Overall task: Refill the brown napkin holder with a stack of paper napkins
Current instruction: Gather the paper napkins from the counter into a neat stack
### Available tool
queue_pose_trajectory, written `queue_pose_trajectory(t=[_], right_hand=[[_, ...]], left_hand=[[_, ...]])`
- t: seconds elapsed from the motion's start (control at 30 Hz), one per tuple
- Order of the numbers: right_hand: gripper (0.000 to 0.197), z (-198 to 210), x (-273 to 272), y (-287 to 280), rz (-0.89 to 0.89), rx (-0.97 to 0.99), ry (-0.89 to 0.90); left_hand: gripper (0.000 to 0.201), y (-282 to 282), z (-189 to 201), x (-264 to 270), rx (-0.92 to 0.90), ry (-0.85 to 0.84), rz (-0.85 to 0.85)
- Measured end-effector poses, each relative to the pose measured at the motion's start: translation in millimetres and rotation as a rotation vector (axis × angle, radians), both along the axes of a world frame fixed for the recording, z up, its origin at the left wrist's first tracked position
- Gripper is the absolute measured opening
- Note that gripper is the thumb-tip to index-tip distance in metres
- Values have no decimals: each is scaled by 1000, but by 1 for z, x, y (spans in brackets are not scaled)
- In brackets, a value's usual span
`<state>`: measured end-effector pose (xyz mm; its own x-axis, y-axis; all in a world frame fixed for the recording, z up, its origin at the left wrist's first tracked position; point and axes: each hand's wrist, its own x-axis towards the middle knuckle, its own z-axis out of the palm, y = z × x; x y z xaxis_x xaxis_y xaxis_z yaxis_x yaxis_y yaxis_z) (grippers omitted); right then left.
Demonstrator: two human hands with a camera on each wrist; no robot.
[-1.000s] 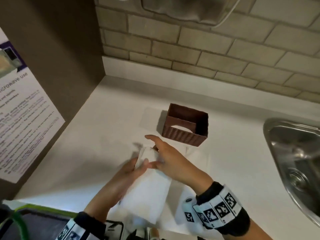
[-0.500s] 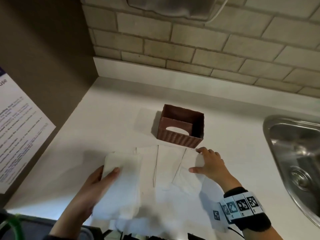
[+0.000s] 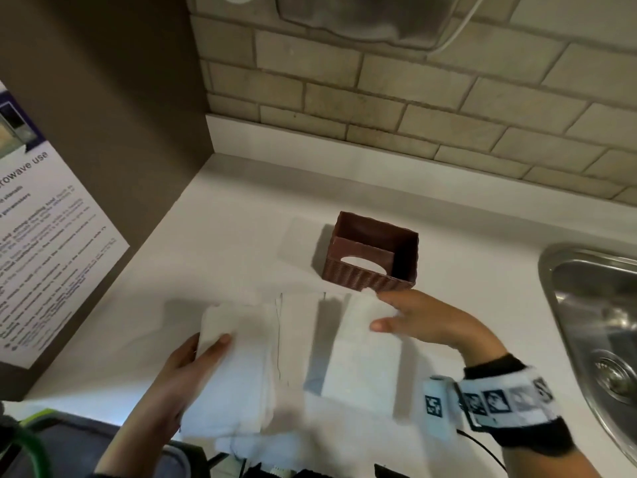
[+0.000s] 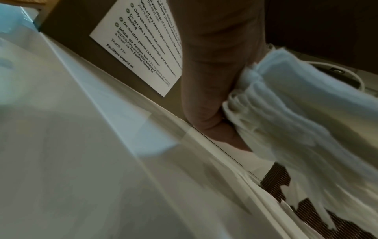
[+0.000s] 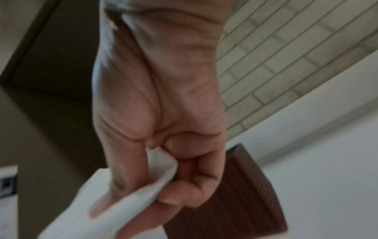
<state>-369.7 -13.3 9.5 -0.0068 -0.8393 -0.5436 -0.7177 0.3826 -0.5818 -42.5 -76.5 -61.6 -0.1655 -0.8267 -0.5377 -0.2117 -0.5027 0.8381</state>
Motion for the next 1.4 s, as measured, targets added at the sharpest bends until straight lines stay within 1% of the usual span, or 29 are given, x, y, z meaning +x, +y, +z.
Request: queue_pose_trajectory(t=[0.03, 0.07, 0.1, 0.17, 0.2, 0.27, 0.37, 0.43, 0.57, 0.63, 0.67, 0.73, 0.87, 0.93, 1.0, 1.1, 1.13, 1.23, 1.33, 1.4], right_hand=[[51, -11, 6, -12, 22, 25, 74], [56, -22, 13, -22, 32, 43, 132], [56, -33, 19, -30, 25, 54, 173], [53, -52, 26, -39, 2, 27, 223], [56, -58, 28, -40, -9, 3, 240], [70, -67, 30, -39, -38, -47, 266], [86, -76, 33, -34, -28, -55, 350], [91, -79, 34, -32, -44, -30, 380], [94, -73, 35, -32, -57, 21, 464], [93, -72, 37, -30, -35, 15, 522], [90, -72, 37, -28, -36, 10, 523], [85, -74, 37, -24, -78, -16, 454], [74, -71, 34, -19, -203, -82, 229], [71, -68, 33, -16, -238, -81, 153], [63, -65, 30, -11, -246, -80, 105], [36, -55, 24, -1, -219, -103, 63], [30, -48, 22, 4, -194, -116, 61], [24, -21, 15, 12, -117, -113, 47], [16, 4, 16, 9, -70, -74, -97], [18, 13, 25, -5, -8, -79, -120]], left_hand=[[25, 1, -1, 0, -5, -1, -4], [26, 3, 0, 0, -6, -4, -6], [26, 5, 1, 1, -9, -5, -8], [24, 8, 3, 4, -5, 0, 3], [24, 9, 3, 6, -2, 0, 18], [25, 11, 3, 12, 7, -6, 47], [23, 13, 2, 19, 24, -14, 80], [17, 14, 2, 20, 28, -9, 88], [13, 16, 4, 17, 25, 6, 81], [14, 17, 5, 15, 25, 3, 70], [14, 17, 5, 14, 26, 0, 63], [14, 18, 6, 12, 26, 5, 57], [13, 19, 7, 11, 30, 19, 55], [12, 19, 7, 11, 31, 21, 54], [14, 18, 6, 12, 33, 18, 55], [17, 18, 3, 16, 37, 24, 60], [19, 18, 2, 17, 36, 22, 66], [23, 18, 0, 22, 39, 10, 76], [24, 18, -3, 26, 56, 16, 95], [25, 18, -5, 26, 61, 18, 99]])
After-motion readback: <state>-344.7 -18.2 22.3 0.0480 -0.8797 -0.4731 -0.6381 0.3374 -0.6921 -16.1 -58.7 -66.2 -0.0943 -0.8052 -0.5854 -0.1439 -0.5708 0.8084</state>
